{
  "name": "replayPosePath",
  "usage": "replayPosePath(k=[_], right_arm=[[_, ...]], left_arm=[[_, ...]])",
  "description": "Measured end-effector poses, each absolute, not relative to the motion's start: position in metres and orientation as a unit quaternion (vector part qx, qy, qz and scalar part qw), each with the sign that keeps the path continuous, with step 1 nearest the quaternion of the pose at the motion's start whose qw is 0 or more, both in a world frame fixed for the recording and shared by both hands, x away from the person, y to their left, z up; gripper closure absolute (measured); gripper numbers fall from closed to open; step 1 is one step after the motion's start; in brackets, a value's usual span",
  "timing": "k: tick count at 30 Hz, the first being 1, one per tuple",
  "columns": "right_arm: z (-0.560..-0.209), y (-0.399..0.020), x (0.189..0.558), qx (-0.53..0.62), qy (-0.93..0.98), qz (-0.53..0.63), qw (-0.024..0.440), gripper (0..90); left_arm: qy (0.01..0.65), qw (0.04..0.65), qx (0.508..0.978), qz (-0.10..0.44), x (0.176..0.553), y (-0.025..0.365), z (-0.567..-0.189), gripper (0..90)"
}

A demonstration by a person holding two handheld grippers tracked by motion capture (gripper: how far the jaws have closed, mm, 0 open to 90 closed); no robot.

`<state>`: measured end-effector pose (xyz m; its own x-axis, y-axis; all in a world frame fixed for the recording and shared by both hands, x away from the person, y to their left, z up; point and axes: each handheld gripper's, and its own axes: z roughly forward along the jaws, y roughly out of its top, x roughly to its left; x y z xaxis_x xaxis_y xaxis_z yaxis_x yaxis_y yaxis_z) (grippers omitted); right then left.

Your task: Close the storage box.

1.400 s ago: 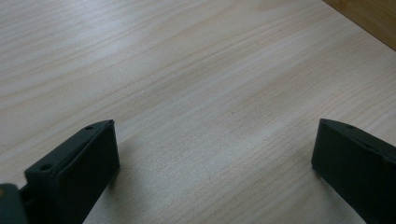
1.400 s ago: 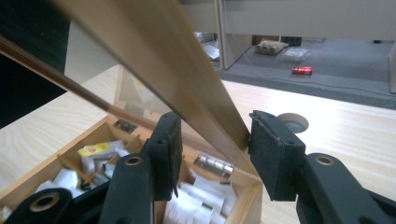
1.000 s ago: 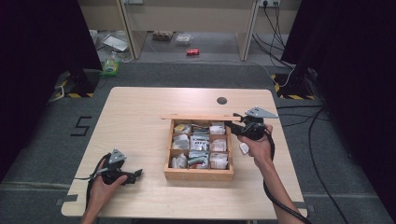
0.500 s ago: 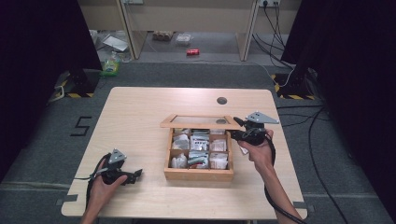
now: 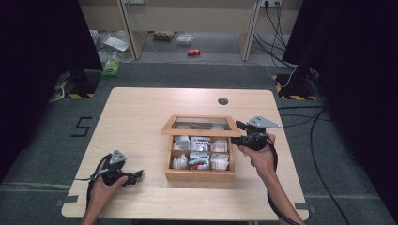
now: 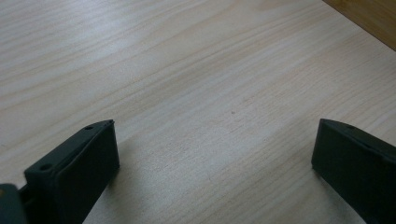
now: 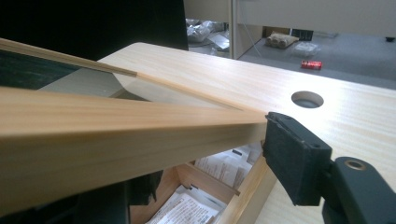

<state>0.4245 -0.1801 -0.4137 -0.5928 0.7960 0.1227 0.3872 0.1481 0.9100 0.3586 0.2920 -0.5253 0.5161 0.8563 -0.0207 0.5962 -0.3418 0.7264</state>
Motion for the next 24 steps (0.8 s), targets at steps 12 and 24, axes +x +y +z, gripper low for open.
replayPosePath(k=[12, 24], right_arm=[[-0.414, -0.186, 0.415, 0.411, 0.731, 0.507, 0.198, 37.0], [-0.422, -0.190, 0.403, 0.419, 0.731, 0.504, 0.189, 36.6]], left_arm=[[0.455, 0.349, 0.798, 0.187, 0.358, 0.292, -0.525, 0.0], [0.457, 0.350, 0.796, 0.187, 0.358, 0.292, -0.525, 0.0]])
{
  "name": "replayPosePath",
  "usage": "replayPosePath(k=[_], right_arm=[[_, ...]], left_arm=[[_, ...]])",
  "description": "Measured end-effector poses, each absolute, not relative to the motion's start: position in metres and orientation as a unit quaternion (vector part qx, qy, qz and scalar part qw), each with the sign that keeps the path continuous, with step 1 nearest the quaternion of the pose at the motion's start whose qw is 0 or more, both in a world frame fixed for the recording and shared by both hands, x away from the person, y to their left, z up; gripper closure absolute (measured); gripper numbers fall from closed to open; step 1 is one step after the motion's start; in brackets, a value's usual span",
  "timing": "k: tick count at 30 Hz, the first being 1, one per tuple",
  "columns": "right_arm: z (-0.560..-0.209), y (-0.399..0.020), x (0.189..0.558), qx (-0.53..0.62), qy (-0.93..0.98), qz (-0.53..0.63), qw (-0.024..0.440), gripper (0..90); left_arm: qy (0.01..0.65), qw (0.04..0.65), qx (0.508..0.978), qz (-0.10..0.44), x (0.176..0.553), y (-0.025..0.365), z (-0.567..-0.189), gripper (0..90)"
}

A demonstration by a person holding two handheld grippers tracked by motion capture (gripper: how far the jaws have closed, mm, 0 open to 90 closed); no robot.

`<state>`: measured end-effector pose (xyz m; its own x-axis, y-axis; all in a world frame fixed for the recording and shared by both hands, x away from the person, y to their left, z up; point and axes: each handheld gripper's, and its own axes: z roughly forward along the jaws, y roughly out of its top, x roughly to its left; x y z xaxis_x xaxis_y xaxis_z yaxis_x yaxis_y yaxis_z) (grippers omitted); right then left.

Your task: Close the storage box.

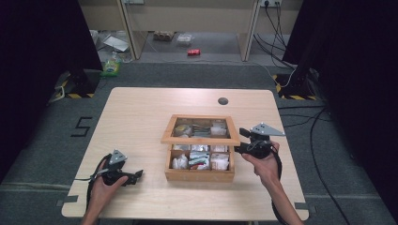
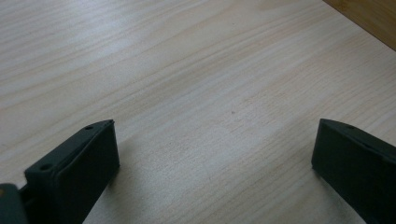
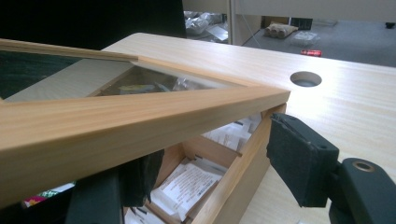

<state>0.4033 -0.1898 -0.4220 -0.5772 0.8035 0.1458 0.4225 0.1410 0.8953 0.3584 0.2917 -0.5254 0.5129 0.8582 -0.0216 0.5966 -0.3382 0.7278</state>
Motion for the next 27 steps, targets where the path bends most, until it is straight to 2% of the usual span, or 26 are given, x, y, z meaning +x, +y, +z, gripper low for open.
replayPosePath(k=[27], right_arm=[[-0.443, -0.198, 0.386, 0.418, 0.738, 0.491, 0.199, 36.5]], left_arm=[[0.457, 0.349, 0.796, 0.188, 0.357, 0.292, -0.525, 0.0]])
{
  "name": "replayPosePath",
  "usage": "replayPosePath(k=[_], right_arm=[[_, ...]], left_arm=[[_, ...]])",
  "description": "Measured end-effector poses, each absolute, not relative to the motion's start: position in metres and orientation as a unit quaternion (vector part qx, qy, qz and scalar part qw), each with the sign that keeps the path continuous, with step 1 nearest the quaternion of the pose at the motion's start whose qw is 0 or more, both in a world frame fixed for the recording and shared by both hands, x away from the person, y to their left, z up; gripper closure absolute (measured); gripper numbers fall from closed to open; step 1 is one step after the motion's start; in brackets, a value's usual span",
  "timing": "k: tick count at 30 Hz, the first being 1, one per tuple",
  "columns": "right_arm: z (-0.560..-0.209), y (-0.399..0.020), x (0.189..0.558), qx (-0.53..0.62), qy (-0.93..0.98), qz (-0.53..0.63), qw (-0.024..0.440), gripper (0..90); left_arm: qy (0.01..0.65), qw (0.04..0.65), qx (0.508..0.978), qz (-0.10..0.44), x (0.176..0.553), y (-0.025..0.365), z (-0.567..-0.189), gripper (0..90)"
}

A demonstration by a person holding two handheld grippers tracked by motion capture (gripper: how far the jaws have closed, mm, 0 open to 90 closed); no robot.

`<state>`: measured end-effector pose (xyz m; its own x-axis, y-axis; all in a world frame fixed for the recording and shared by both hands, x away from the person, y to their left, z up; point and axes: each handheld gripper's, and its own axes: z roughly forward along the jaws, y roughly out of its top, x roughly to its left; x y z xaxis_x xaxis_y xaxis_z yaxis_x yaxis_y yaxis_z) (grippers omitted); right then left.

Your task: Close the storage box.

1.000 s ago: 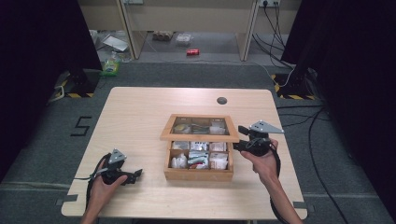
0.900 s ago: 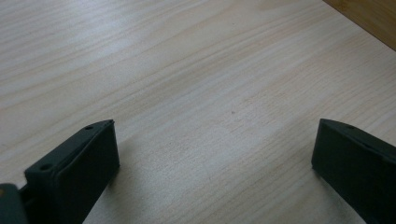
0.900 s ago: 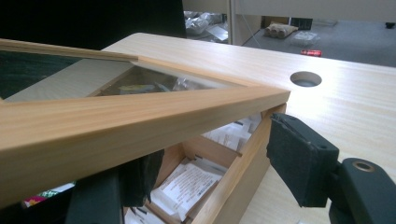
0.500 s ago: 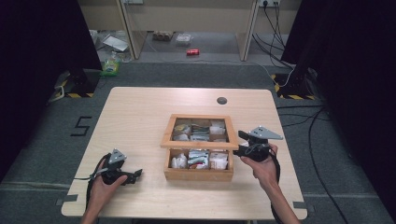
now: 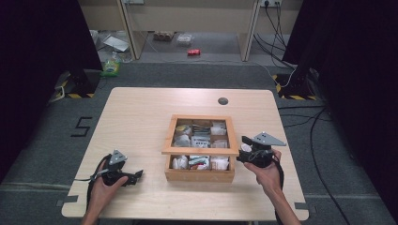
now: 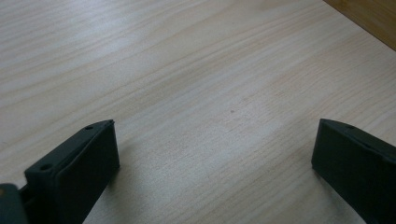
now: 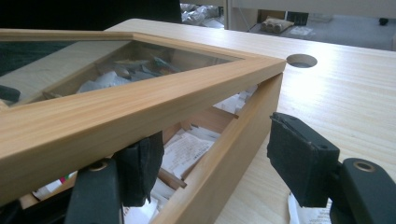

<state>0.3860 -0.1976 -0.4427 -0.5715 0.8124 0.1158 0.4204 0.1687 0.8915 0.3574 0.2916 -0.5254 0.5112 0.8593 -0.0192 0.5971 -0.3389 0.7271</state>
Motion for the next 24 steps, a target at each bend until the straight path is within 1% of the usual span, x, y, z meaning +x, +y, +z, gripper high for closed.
replayPosePath(k=[7, 15, 24], right_arm=[[-0.444, -0.199, 0.384, 0.416, 0.736, 0.494, 0.201, 37.1], [-0.444, -0.202, 0.378, 0.418, 0.736, 0.486, 0.218, 36.9], [-0.456, -0.207, 0.377, 0.432, 0.741, 0.469, 0.211, 37.1]], left_arm=[[0.457, 0.349, 0.796, 0.188, 0.357, 0.292, -0.525, 0.0], [0.457, 0.349, 0.796, 0.188, 0.357, 0.292, -0.525, 0.0], [0.457, 0.349, 0.796, 0.188, 0.357, 0.292, -0.525, 0.0]])
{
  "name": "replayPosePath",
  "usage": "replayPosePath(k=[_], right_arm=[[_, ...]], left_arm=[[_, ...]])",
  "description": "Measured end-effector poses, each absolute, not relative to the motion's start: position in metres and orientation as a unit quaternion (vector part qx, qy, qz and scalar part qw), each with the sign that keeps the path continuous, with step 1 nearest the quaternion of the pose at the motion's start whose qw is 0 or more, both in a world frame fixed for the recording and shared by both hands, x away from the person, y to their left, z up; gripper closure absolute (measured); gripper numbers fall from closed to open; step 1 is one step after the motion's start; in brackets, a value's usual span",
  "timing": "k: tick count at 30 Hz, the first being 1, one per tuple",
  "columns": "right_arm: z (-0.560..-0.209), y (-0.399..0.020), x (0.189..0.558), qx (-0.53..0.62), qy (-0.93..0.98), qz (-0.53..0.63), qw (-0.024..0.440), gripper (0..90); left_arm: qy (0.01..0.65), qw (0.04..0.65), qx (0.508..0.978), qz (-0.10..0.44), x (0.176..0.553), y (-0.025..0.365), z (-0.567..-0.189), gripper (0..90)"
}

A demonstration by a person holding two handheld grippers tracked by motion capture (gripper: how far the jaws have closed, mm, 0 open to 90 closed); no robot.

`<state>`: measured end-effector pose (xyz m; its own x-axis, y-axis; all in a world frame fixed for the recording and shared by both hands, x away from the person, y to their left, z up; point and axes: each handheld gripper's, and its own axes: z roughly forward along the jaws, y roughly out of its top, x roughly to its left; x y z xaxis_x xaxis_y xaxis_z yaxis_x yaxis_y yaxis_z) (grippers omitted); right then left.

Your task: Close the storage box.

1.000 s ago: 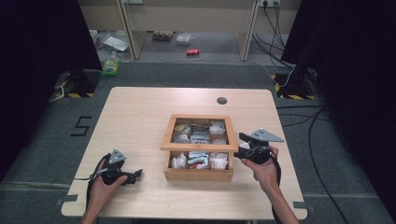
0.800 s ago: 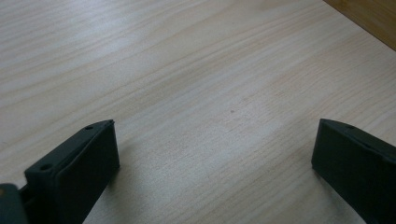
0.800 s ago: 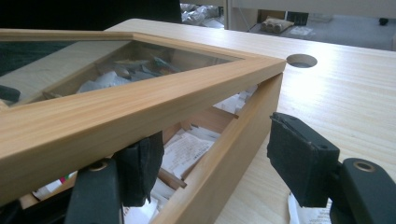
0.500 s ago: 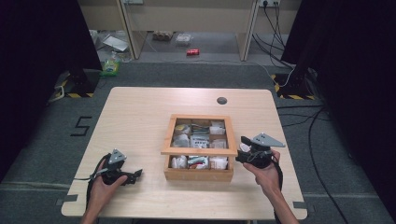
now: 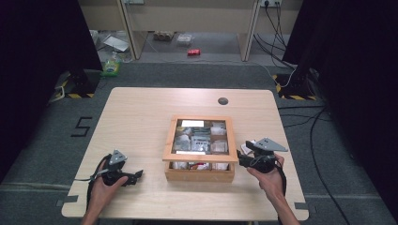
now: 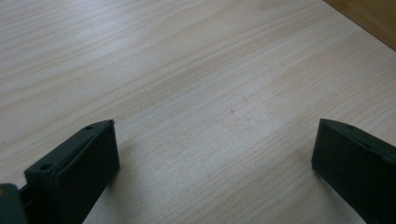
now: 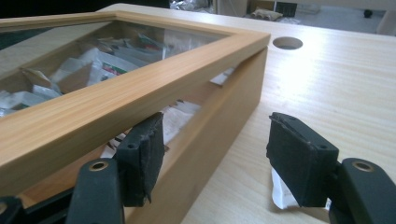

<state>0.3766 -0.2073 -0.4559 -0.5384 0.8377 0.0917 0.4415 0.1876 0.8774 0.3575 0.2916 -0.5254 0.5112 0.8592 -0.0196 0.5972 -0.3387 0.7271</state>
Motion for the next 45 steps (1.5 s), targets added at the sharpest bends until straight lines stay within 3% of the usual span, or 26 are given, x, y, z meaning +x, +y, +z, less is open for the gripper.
replayPosePath(k=[7, 10, 13, 27, 37, 45], right_arm=[[-0.470, -0.211, 0.377, 0.439, 0.744, 0.459, 0.207, 43.0], [-0.461, -0.217, 0.379, 0.445, 0.711, 0.518, 0.169, 40.5], [-0.448, -0.217, 0.377, 0.426, 0.722, 0.504, 0.206, 40.1], [-0.450, -0.229, 0.378, 0.455, 0.716, 0.494, 0.192, 38.1], [-0.456, -0.228, 0.378, 0.462, 0.724, 0.484, 0.166, 30.2], [-0.456, -0.238, 0.372, 0.484, 0.716, 0.472, 0.172, 21.8]], left_arm=[[0.457, 0.349, 0.796, 0.188, 0.357, 0.292, -0.525, 0.0], [0.457, 0.349, 0.797, 0.187, 0.358, 0.292, -0.525, 0.0], [0.457, 0.349, 0.796, 0.188, 0.357, 0.292, -0.525, 0.0], [0.457, 0.349, 0.796, 0.188, 0.357, 0.292, -0.525, 0.0], [0.457, 0.349, 0.796, 0.188, 0.357, 0.292, -0.525, 0.0], [0.457, 0.349, 0.796, 0.188, 0.357, 0.292, -0.525, 0.0]])
